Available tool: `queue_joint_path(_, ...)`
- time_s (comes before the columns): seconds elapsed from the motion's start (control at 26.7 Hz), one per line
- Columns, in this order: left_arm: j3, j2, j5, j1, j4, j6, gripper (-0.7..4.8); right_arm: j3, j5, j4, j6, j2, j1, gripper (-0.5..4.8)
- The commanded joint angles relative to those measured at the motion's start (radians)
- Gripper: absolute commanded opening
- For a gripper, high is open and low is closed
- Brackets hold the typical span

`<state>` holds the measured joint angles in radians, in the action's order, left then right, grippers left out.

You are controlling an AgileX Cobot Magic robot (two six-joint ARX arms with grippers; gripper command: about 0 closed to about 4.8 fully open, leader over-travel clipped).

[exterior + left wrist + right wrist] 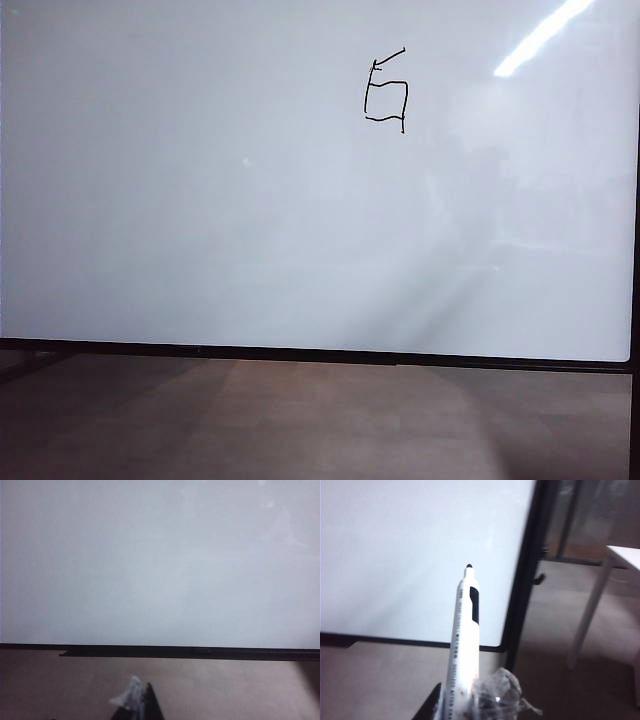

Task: Reach to the right to find the marker pen, pick it up, and write the number 6 on the whiteboard.

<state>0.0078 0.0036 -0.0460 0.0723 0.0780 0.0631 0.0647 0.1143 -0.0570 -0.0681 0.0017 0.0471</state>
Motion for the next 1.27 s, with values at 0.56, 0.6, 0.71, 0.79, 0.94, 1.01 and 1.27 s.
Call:
queue_joint_path(0.56,0.001,0.0,-0.001,-0.002,0.012,0.005,-0.02,-0.059,0.025,0.114,0.042,0.0,-0.032,0.21)
queue_joint_path(0.6,0.001,0.0,-0.001,-0.002,0.012,0.005,-0.02,-0.059,0.025,0.113,0.042,0.0,-0.032,0.21)
queue_joint_path(0.71,0.001,0.0,-0.001,-0.002,0.012,0.005,-0.02,-0.059,0.025,0.114,0.042,0.0,-0.032,0.22)
queue_joint_path(0.79,0.001,0.0,-0.001,-0.002,0.012,0.005,-0.02,-0.059,0.025,0.114,0.042,0.0,-0.032,0.21)
queue_joint_path(0.94,0.001,0.0,-0.001,-0.002,0.012,0.005,-0.02,-0.059,0.025,0.114,0.042,0.0,-0.032,0.21)
queue_joint_path(1.01,0.001,0.0,-0.001,-0.002,0.012,0.005,-0.02,-0.059,0.025,0.113,0.042,0.0,-0.032,0.21)
queue_joint_path(1.27,0.001,0.0,-0.001,-0.002,0.012,0.005,-0.02,-0.059,0.025,0.114,0.042,0.0,-0.032,0.21)
